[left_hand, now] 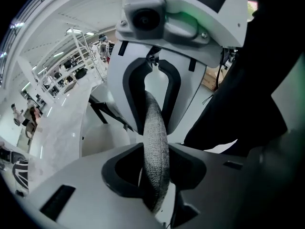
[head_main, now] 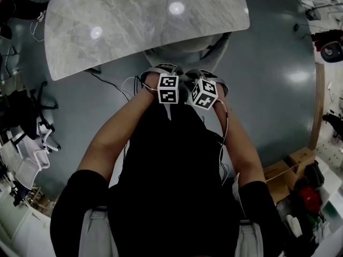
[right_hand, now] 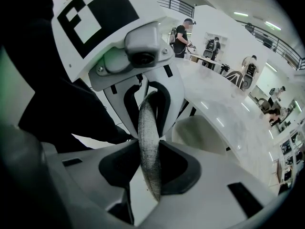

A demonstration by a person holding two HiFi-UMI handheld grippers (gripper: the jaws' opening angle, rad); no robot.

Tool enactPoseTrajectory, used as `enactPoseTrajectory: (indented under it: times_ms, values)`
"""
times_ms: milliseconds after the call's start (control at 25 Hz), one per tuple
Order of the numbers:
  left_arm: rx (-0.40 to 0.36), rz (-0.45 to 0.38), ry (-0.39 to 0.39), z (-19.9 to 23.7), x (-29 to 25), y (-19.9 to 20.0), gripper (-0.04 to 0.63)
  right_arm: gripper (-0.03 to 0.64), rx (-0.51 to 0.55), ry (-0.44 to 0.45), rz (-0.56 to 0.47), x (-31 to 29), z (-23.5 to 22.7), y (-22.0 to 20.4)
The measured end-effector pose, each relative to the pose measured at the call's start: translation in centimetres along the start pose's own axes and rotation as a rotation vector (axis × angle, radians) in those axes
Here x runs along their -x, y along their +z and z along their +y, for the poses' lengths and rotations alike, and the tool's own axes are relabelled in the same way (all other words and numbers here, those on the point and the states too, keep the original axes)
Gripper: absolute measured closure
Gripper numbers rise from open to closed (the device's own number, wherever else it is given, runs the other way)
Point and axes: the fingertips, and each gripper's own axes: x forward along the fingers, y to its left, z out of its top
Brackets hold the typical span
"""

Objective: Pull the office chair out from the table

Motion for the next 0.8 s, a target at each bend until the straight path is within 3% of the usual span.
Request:
enactPoseTrajectory:
  times_ms: [800]
  values:
    - [0.051,0.034,-0.073,-1.7,0.2,0.0,0.505,0.517,0.003,0.046,-0.007,0.2,1.8,-0.1]
